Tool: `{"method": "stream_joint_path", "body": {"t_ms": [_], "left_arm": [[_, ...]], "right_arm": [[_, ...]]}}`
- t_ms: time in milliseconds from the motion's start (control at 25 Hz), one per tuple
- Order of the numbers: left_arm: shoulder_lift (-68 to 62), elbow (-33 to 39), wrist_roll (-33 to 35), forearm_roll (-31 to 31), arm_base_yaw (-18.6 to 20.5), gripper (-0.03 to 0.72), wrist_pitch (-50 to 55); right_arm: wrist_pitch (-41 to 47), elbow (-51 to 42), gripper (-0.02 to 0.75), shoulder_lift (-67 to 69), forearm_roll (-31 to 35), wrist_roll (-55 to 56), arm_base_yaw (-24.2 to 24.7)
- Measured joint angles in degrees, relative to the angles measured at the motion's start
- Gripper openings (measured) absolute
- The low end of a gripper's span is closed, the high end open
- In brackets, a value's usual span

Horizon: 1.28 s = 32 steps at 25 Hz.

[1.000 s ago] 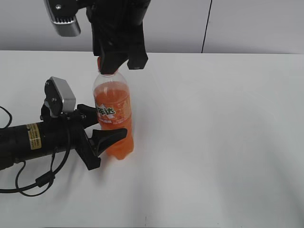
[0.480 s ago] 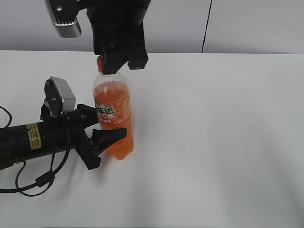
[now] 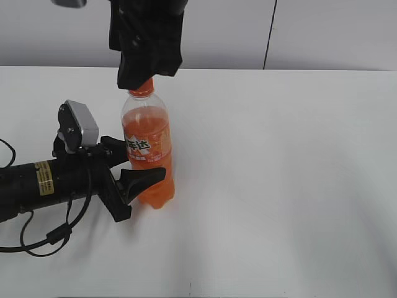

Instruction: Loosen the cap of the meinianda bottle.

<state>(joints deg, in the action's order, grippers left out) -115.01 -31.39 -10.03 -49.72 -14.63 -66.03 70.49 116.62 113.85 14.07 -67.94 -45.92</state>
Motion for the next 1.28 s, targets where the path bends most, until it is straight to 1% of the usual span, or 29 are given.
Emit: {"method": "stream_joint_path", "body": {"t_ms": [120, 240, 440, 520, 600, 800, 1280], "left_arm": [[0.0, 0.0, 0.0, 0.0, 0.0, 0.405, 0.0], [0.0, 0.0, 0.0, 0.0, 0.0, 0.405, 0.0], [0.0, 0.0, 0.0, 0.0, 0.0, 0.405, 0.0], [0.0, 0.0, 0.0, 0.0, 0.0, 0.405, 0.0], [0.0, 0.0, 0.0, 0.0, 0.0, 0.405, 0.0], [0.0, 0.0, 0.0, 0.0, 0.0, 0.403, 0.0], [0.0, 0.0, 0.0, 0.0, 0.0, 0.403, -0.1]], "right_arm": [[0.0, 0.0, 0.461, -1.2, 0.5, 9.3, 0.0], [0.0, 0.0, 0.461, -1.5, 0.2, 25.6, 0.0], [0.0, 0.0, 0.461, -1.5, -2.1, 57.9, 0.0], [0.0, 0.0, 0.461, -1.4, -3.7, 67.4, 0.0], [0.0, 0.0, 0.461, -1.3, -5.6, 73.2, 0.0], [0.0, 0.0, 0.461, 0.0, -6.6, 76.4, 0.0], [0.0, 0.0, 0.461, 3.6, -6.8, 76.7, 0.0]]}}
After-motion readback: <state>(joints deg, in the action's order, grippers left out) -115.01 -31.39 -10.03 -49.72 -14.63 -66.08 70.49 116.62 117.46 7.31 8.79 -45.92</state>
